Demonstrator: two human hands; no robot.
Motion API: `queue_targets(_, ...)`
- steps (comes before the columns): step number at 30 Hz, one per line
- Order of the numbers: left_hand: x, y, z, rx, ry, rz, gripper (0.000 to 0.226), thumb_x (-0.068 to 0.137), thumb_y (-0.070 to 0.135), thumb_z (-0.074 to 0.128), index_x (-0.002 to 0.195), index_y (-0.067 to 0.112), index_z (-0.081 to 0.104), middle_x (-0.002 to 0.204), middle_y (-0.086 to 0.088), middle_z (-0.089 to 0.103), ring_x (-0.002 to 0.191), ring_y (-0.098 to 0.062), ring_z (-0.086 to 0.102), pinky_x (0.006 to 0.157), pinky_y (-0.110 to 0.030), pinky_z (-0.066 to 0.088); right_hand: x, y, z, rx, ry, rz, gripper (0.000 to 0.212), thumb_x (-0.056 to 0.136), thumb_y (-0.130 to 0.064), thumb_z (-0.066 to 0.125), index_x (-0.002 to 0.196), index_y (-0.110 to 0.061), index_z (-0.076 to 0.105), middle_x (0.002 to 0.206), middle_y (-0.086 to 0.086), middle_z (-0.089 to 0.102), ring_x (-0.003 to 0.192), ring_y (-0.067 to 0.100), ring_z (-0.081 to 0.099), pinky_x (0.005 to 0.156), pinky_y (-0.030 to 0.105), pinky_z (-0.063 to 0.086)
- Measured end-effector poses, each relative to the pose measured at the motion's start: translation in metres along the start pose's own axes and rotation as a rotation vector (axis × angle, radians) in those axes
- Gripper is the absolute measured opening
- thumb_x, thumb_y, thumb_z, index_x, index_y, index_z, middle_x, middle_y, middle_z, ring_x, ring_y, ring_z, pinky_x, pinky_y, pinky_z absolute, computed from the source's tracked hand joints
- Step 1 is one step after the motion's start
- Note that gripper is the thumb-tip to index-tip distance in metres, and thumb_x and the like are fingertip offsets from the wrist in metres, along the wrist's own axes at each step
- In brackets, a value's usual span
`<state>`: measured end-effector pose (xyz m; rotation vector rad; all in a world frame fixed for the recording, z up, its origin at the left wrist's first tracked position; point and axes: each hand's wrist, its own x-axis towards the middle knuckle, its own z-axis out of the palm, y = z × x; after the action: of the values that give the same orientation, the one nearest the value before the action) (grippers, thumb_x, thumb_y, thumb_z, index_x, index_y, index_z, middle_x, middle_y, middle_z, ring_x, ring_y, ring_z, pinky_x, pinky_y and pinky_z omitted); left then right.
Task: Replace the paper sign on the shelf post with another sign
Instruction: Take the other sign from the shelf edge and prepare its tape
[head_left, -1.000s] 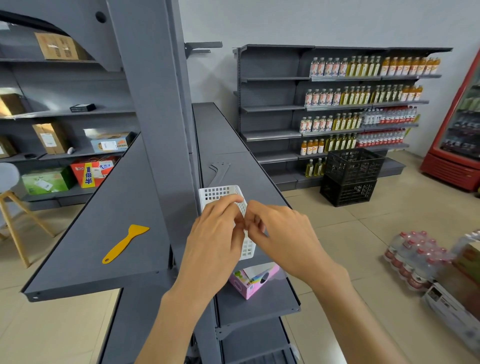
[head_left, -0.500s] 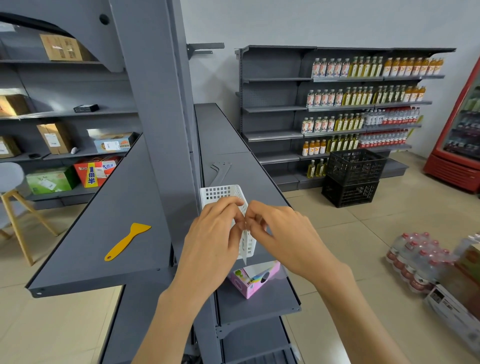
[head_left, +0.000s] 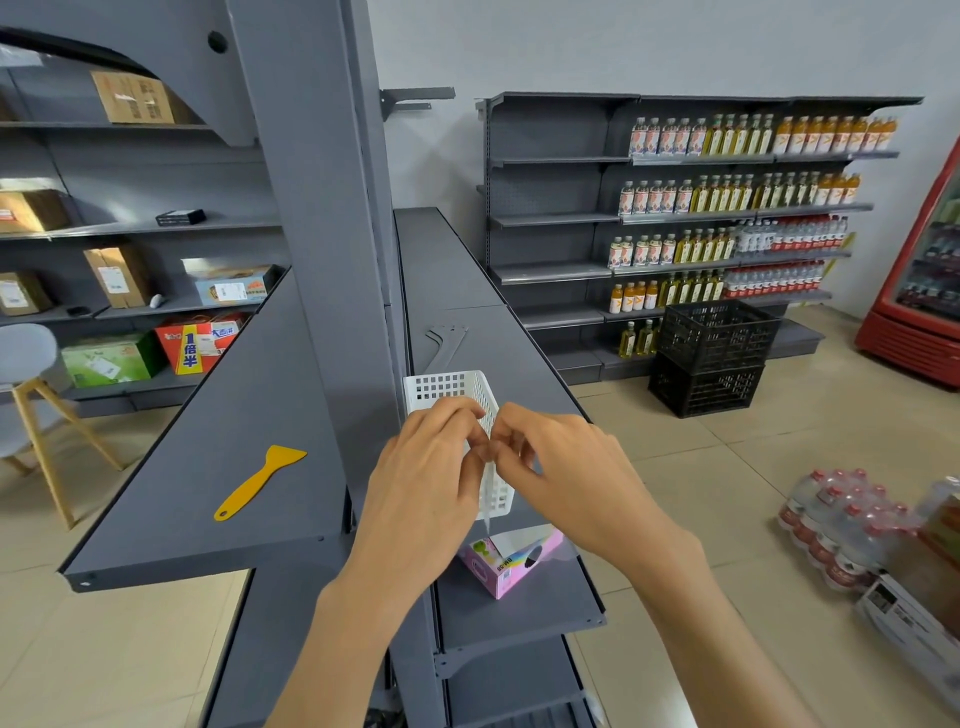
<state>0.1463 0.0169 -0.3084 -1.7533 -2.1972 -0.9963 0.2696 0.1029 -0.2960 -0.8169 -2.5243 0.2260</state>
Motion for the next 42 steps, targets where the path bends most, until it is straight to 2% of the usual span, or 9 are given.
queue_targets(14, 0.000, 0.000, 0.004, 0.080, -0.022, -0.015, 0.020, 0.095, 0.022, 0.056, 0.114, 0.018, 0.061, 0.130, 0.007, 0.059, 0.124, -0.014, 0.053, 0.092, -0.029, 0.051, 0.002, -0.002, 0.006, -0.144, 0.071, -0.092, 0.017, 0.098, -0.033, 0.047, 0.090, -0.023, 0.059, 0.077, -0.008, 0.068, 0.062, 0.016, 0.061, 0.053, 0.023, 0.042)
queue_targets(18, 0.000, 0.000, 0.000, 0.064, 0.017, 0.001, 0.012, 0.093, 0.017, 0.058, 0.103, 0.019, 0.065, 0.121, 0.010, 0.062, 0.116, -0.013, 0.056, 0.083, -0.028, 0.052, 0.003, -0.001, 0.011, -0.155, 0.100, -0.097, 0.016, 0.096, -0.032, 0.046, 0.088, -0.025, 0.058, 0.074, -0.007, 0.067, 0.062, 0.018, 0.062, 0.055, 0.030, 0.054)
queue_targets(22, -0.002, -0.002, 0.000, 0.019, 0.051, -0.013, 0.005, 0.094, 0.020, 0.057, 0.093, 0.021, 0.062, 0.117, 0.012, 0.063, 0.113, -0.008, 0.055, 0.076, -0.022, 0.049, 0.001, 0.000, 0.010, -0.117, 0.070, -0.044, 0.015, 0.100, -0.033, 0.042, 0.093, -0.026, 0.054, 0.080, -0.008, 0.067, 0.068, 0.017, 0.062, 0.058, 0.030, 0.051)
queue_targets(26, -0.002, -0.004, 0.000, -0.115, 0.091, -0.060, 0.011, 0.096, 0.021, 0.055, 0.086, 0.023, 0.057, 0.109, 0.018, 0.061, 0.105, -0.004, 0.055, 0.063, -0.013, 0.042, -0.004, 0.004, 0.008, 0.099, -0.063, 0.021, 0.015, 0.098, -0.045, 0.041, 0.105, -0.034, 0.048, 0.095, -0.017, 0.067, 0.082, 0.010, 0.066, 0.071, 0.032, 0.054)
queue_targets(29, 0.002, -0.006, 0.000, -0.300, 0.116, -0.099, 0.013, 0.094, 0.018, 0.057, 0.082, 0.023, 0.060, 0.104, 0.018, 0.062, 0.105, -0.003, 0.057, 0.074, -0.019, 0.048, -0.008, 0.003, 0.014, 0.211, -0.176, 0.028, 0.023, 0.094, -0.051, 0.048, 0.111, -0.036, 0.050, 0.105, -0.019, 0.068, 0.091, 0.006, 0.068, 0.078, 0.033, 0.056)
queue_targets(33, 0.002, -0.005, 0.001, -0.463, 0.105, -0.109, 0.010, 0.096, 0.019, 0.056, 0.090, 0.022, 0.063, 0.107, 0.018, 0.063, 0.106, 0.000, 0.058, 0.086, -0.013, 0.043, -0.002, 0.011, 0.024, 0.367, -0.105, 0.082, 0.017, 0.094, -0.031, 0.052, 0.099, -0.018, 0.061, 0.092, 0.004, 0.074, 0.083, 0.026, 0.070, 0.078, 0.048, 0.060)
queue_targets(38, -0.003, -0.012, -0.001, -0.629, 0.025, -0.245, 0.009, 0.095, 0.022, 0.060, 0.100, 0.027, 0.053, 0.104, 0.015, 0.065, 0.090, 0.004, 0.064, 0.071, -0.015, 0.050, -0.001, 0.023, 0.014, 0.850, -0.019, 0.238, 0.020, 0.097, -0.011, 0.062, 0.115, -0.013, 0.069, 0.099, 0.002, 0.081, 0.090, 0.015, 0.077, 0.073, 0.026, 0.062)
queue_targets(40, -0.003, -0.015, -0.003, -0.615, -0.057, -0.274, 0.004, 0.094, 0.025, 0.062, 0.096, 0.025, 0.058, 0.094, 0.010, 0.071, 0.081, 0.001, 0.068, 0.069, -0.014, 0.050, -0.001, 0.024, 0.012, 0.983, 0.037, 0.286, 0.019, 0.096, -0.009, 0.062, 0.115, -0.010, 0.067, 0.096, 0.005, 0.081, 0.088, 0.020, 0.077, 0.068, 0.025, 0.061)
queue_targets(42, -0.005, -0.015, -0.004, -0.607, -0.128, -0.280, 0.006, 0.094, 0.025, 0.061, 0.091, 0.023, 0.066, 0.083, 0.006, 0.075, 0.079, -0.005, 0.070, 0.071, -0.017, 0.050, 0.001, 0.024, 0.012, 1.039, 0.085, 0.321, 0.020, 0.096, -0.010, 0.062, 0.116, -0.008, 0.066, 0.096, 0.006, 0.081, 0.088, 0.023, 0.078, 0.074, 0.032, 0.063)
